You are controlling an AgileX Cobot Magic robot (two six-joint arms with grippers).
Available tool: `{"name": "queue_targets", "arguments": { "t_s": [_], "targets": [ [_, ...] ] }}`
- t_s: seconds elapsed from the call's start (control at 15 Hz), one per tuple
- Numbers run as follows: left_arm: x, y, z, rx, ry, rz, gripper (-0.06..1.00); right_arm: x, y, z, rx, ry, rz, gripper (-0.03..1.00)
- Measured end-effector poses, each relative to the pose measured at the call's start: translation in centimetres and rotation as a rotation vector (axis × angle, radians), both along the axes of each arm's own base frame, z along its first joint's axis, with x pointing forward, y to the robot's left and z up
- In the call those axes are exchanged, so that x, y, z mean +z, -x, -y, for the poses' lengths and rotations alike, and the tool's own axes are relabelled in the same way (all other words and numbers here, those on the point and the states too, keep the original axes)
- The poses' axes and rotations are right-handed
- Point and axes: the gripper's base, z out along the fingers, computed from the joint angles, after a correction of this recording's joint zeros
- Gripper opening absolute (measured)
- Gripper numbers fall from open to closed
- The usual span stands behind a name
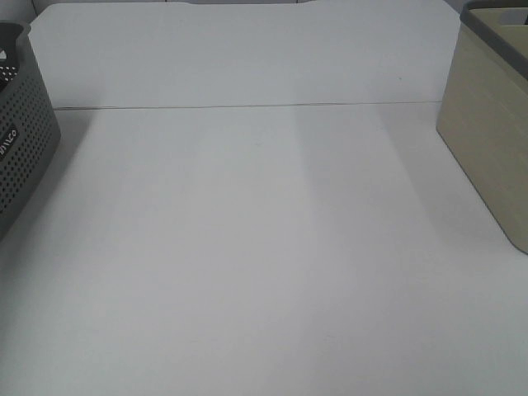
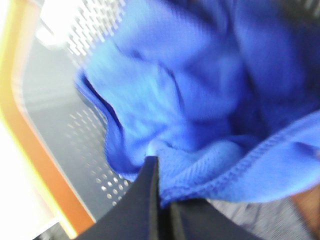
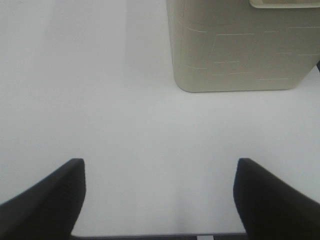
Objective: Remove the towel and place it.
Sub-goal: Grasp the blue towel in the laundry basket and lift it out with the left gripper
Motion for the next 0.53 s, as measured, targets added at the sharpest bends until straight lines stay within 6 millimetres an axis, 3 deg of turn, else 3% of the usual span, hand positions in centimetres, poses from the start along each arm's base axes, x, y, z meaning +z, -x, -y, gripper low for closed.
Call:
{"name": "queue_targets", "arguments": {
  "t_s": [0.2, 0.27, 0.53],
  "targets": [
    [4.8, 2.5, 1.1, 0.000, 0.044, 0.131, 0.00, 0.0, 0.0, 0.0, 0.000, 0.000, 0.000, 0.79],
    [7.9, 4.5, 1.6, -0.003, 0.034, 0.214, 0.00, 0.0, 0.0, 0.0, 0.000, 0.000, 0.000, 0.79],
    [12.9, 8.3, 3.0, -0.014, 0.079, 0.394, 0.00, 0.0, 0.0, 0.0, 0.000, 0.000, 0.000, 0.79]
  ]
}}
